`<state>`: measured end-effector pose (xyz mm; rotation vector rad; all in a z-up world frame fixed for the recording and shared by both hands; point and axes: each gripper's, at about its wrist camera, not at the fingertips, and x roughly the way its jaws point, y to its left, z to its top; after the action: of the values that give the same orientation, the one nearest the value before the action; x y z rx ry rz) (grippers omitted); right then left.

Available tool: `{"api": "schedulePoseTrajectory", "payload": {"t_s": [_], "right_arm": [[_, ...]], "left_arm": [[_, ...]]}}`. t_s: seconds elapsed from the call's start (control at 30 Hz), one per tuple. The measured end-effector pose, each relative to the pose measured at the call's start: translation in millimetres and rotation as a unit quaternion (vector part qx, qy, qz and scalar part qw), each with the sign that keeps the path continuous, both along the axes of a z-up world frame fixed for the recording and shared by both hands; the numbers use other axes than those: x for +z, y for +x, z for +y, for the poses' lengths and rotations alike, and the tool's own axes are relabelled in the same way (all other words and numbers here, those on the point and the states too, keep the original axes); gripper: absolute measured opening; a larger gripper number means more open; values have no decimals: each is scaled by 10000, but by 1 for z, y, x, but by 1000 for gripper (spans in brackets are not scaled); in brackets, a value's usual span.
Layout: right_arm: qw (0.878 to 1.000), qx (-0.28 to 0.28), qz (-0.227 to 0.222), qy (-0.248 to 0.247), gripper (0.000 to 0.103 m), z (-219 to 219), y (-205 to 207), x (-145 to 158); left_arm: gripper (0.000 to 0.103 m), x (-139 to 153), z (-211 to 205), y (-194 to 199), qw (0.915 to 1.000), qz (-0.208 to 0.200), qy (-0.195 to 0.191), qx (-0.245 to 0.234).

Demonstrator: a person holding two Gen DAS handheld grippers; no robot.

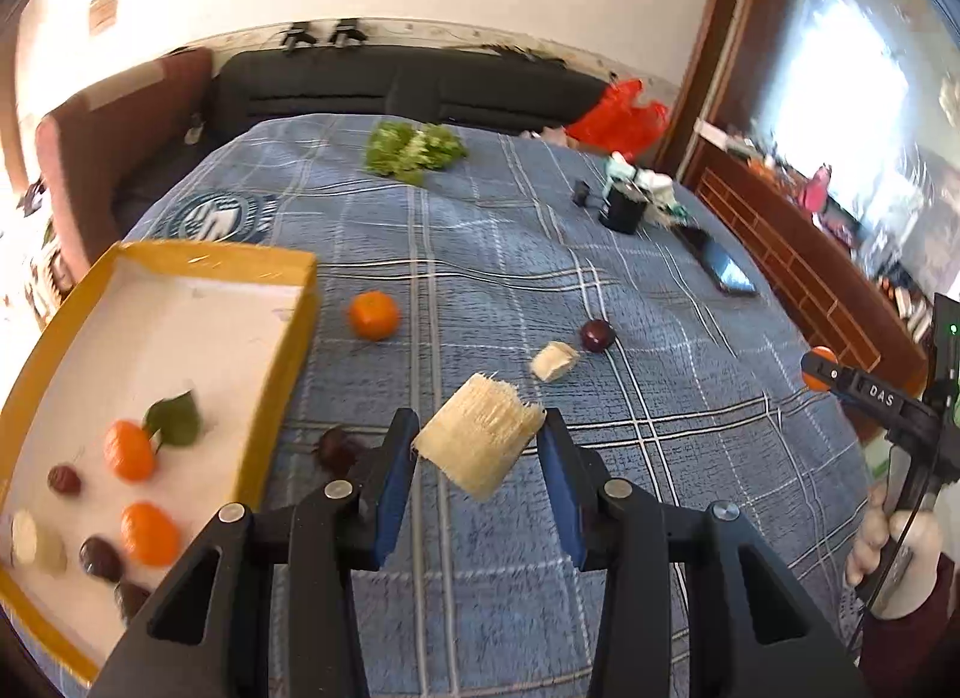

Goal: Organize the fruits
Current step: 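Carry chunk and mandarin into the yellow tray and open both tools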

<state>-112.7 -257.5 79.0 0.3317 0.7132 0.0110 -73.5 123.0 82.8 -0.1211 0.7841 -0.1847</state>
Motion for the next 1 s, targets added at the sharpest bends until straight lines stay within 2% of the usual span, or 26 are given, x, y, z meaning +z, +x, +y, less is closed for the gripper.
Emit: {"api": "schedulePoseTrajectory", "payload": {"t_s": [0.17, 0.37, 0.5, 0.63, 0.77, 0.9, 1.0], "right_arm": [[9977, 671, -113, -38, 38, 52, -5, 19], [9887, 1488, -153, 81, 38, 128, -5, 29], [9803, 1972, -122, 64, 39, 180, -3, 31], [9663, 2574, -79, 23, 39, 239, -5, 32], [9498, 3128, 27, -104, 39, 294, -8, 27], [9317, 3614, 193, -298, 39, 349, -7, 13], [9252, 3763, 325, -378, 39, 374, 0, 1]], "left_arm": [[40, 3, 39, -21, 9987, -3, -220, 463], [40, 1, 101, -45, 9923, 13, -383, 1178], [40, -1, 144, -55, 9826, -19, -315, 1831], [40, -3, 176, -63, 9732, -58, -204, 2288], [40, -7, 191, -65, 9686, -58, -60, 2485], [40, -17, 199, -64, 9686, 72, -81, 2484], [40, -27, 205, -64, 9682, 222, -126, 2490]]}}
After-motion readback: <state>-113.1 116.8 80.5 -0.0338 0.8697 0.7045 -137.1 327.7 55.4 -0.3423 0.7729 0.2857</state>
